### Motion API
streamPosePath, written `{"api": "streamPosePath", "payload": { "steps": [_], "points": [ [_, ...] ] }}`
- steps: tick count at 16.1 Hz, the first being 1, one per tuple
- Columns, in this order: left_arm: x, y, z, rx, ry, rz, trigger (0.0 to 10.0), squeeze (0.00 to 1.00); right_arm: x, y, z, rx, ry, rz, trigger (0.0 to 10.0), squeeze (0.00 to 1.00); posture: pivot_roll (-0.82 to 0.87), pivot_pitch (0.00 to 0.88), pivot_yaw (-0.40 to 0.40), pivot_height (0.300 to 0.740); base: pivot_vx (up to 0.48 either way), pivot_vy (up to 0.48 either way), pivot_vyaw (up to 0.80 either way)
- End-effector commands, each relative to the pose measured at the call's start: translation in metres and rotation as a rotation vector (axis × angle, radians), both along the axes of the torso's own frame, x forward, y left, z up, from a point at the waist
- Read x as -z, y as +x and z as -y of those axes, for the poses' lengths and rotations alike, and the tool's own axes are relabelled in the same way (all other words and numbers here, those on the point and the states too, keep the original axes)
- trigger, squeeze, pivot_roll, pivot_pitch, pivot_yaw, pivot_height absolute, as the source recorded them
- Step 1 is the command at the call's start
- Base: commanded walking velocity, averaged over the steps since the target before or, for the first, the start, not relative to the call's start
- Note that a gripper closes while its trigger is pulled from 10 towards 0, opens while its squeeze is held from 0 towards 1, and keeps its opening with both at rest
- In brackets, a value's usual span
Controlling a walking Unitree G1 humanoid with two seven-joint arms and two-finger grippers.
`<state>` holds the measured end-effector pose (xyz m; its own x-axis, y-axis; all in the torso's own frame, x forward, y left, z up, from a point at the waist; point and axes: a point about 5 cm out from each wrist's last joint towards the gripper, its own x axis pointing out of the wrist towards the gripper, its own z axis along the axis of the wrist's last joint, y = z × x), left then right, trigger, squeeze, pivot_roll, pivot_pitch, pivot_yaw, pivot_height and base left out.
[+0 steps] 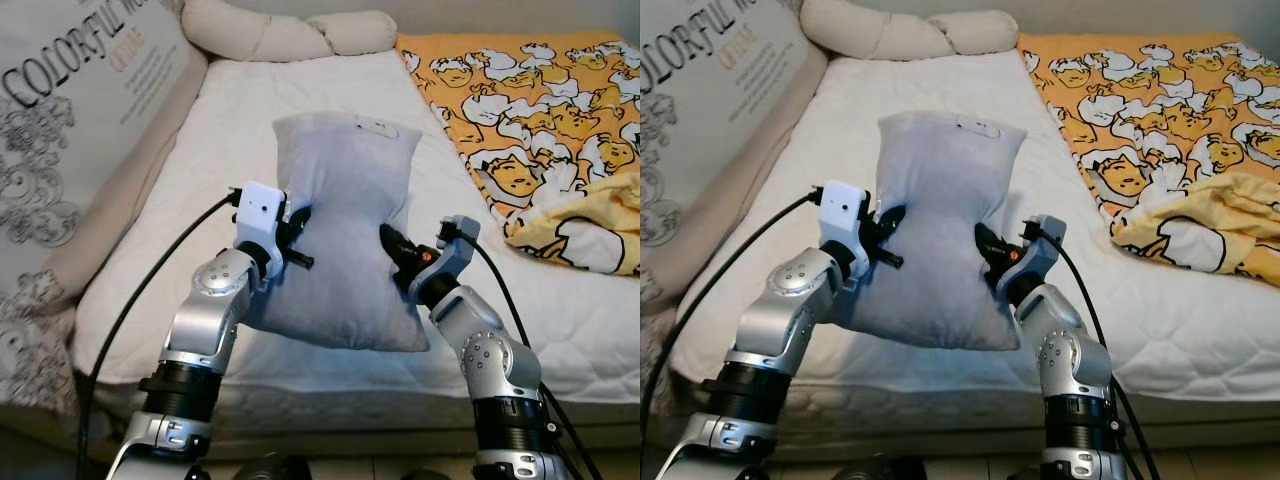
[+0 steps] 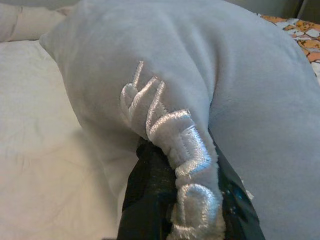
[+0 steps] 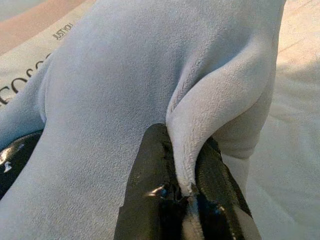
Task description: Clean up the room
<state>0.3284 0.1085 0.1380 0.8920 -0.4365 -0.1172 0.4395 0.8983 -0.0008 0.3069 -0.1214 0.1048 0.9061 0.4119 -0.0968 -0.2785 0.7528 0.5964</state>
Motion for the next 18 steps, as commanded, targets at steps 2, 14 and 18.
{"api": "streamPosePath", "payload": {
  "steps": [2,14,18],
  "points": [
    [-0.0112,0.0039,0.0028,0.008,0.013,0.055,10.0,0.0,-0.0085,0.0041,-0.0048,-0.009,0.016,0.03,10.0,0.0,-0.05,0.0,0.065,0.74,0.0,0.377,-0.57],
    [-0.0106,0.0074,0.0052,0.023,0.044,0.053,10.0,0.0,-0.0051,0.0036,-0.0028,0.029,0.021,0.008,10.0,0.0,-0.07,0.0,0.098,0.74,0.0,0.279,0.0],
    [-0.0125,0.0079,0.0031,0.024,0.016,0.057,10.0,0.0,-0.0049,0.0041,-0.0034,0.021,0.024,0.001,10.0,0.0,-0.06,0.0,0.094,0.74,0.0,0.0,0.0]
  ]
}}
